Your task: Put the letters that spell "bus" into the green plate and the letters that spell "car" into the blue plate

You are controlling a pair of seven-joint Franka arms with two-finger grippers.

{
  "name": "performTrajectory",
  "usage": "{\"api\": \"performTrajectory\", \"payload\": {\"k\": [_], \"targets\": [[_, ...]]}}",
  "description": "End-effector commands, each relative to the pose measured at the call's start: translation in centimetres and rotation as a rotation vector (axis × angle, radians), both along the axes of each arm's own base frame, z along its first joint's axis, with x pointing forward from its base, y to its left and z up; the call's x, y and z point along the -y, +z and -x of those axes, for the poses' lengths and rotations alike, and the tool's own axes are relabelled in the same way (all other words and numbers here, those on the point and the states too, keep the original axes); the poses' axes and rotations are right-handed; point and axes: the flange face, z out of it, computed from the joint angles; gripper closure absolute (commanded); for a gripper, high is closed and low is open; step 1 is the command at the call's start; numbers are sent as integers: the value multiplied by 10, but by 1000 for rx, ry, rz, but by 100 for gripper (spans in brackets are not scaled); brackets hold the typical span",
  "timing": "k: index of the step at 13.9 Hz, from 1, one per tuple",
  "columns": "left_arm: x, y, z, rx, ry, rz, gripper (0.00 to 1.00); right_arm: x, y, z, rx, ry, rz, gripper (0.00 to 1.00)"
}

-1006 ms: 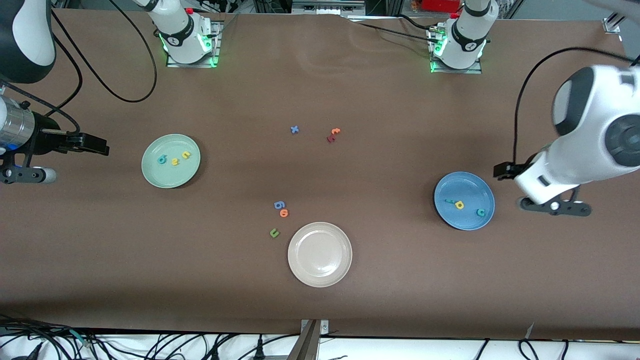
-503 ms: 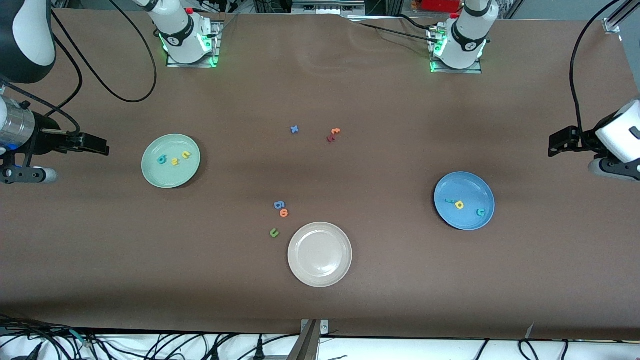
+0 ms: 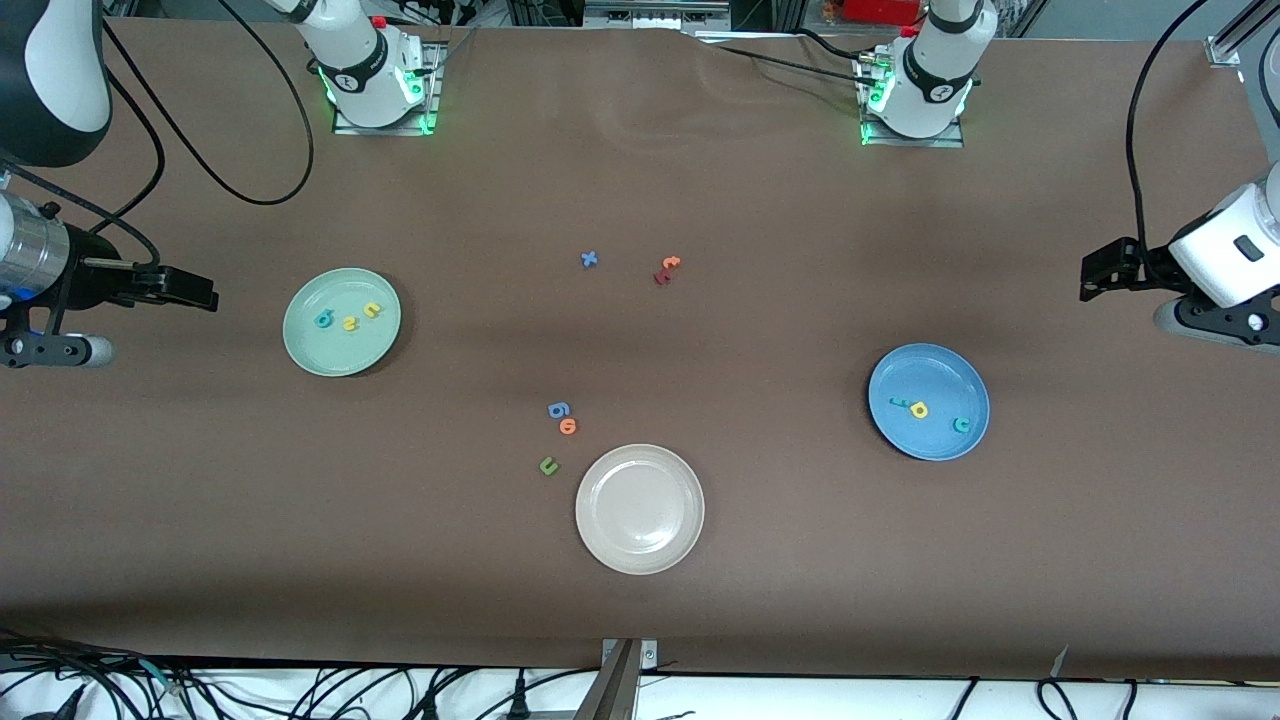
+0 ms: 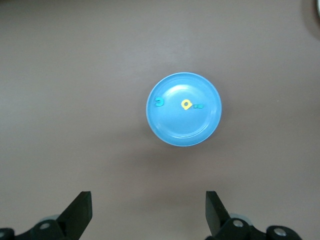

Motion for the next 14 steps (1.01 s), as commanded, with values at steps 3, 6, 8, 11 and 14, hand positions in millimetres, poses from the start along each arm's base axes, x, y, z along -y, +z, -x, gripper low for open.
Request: {"api": "performTrajectory", "payload": {"k": [3,6,8,11,14], "targets": [[1,5,6,18,-20,39,0,2,5,6,15,13,11,0],[0,2,3,6,-14,38,0,0,5,6,15,7,14,0],[-4,0,2,2,-9,39,0,-1,5,6,17,7,14,0],[-2,-2,1,-1,-12,39,0,1,4,7,13,10,16,0],[5,-2,1,-1,-13,39,0,0,5,6,18,-17,17,0]]}}
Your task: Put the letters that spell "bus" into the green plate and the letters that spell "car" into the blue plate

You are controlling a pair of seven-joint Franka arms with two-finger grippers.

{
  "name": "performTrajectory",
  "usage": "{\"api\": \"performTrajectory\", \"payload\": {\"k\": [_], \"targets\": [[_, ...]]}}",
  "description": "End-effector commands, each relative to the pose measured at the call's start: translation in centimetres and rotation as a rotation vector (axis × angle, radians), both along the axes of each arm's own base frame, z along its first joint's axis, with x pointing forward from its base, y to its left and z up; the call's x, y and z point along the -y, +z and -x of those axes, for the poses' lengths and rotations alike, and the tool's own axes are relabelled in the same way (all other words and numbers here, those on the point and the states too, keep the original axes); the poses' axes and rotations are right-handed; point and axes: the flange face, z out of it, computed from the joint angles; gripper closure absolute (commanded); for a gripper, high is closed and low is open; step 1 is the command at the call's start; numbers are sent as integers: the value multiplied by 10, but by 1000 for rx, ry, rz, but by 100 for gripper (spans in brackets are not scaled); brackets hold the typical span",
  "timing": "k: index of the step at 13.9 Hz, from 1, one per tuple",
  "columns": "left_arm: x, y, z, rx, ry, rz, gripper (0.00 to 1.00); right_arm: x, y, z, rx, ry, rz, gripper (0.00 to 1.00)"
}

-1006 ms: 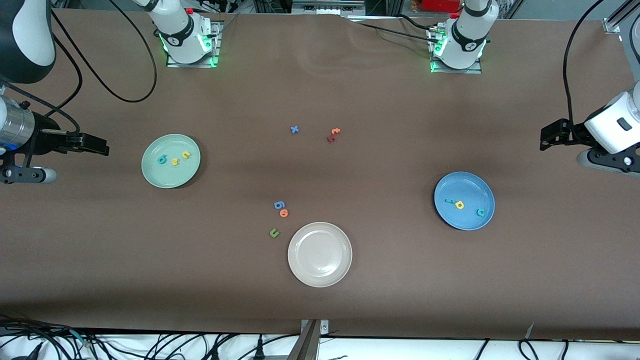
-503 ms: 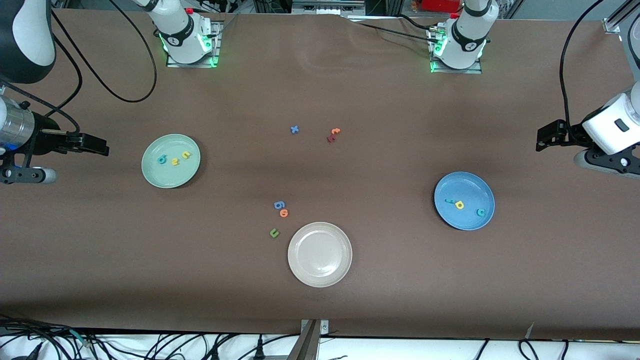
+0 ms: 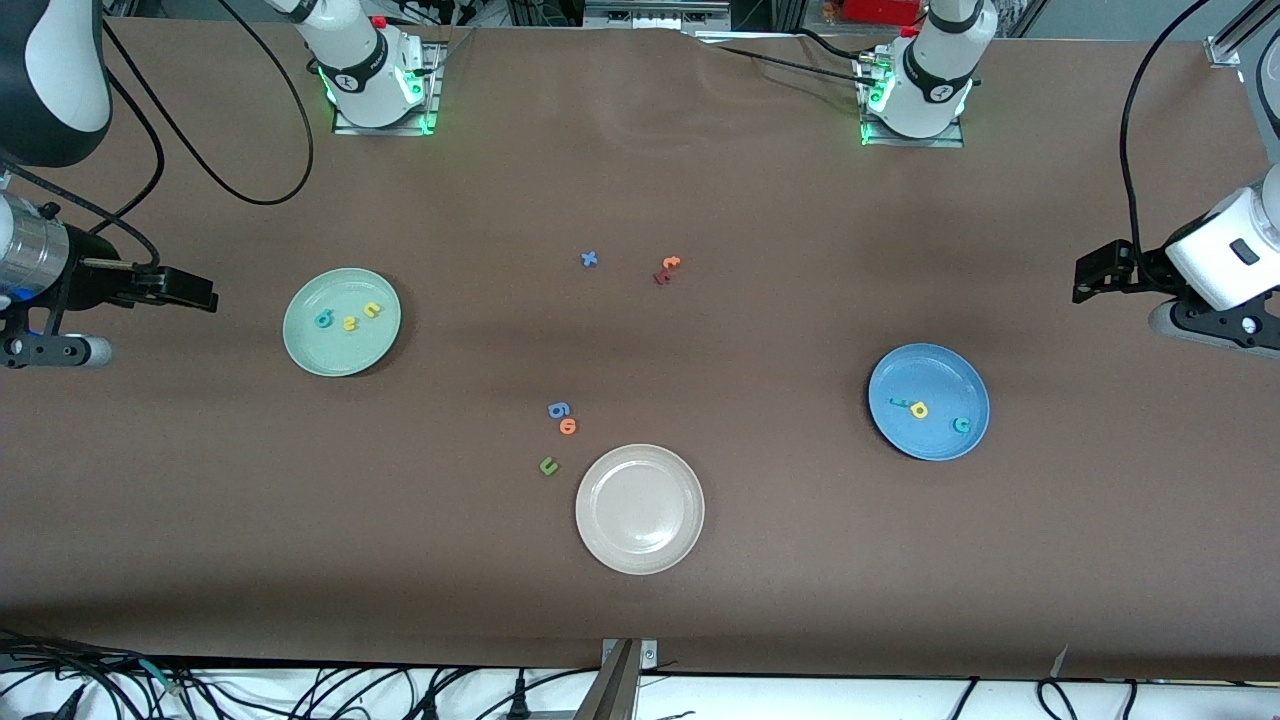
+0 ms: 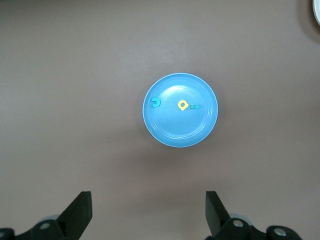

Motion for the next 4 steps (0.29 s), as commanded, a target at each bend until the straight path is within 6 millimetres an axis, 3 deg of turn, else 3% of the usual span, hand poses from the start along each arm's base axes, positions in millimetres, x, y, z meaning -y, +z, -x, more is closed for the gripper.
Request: {"api": "performTrajectory", "payload": {"k": [1,4], "targets": [[6,0,2,-1,-17,32,0,-1,5,7,13,-36,15,0],[7,-2,2,-7,-25,33,0,-1,5,7,12,-47,15,0]]}}
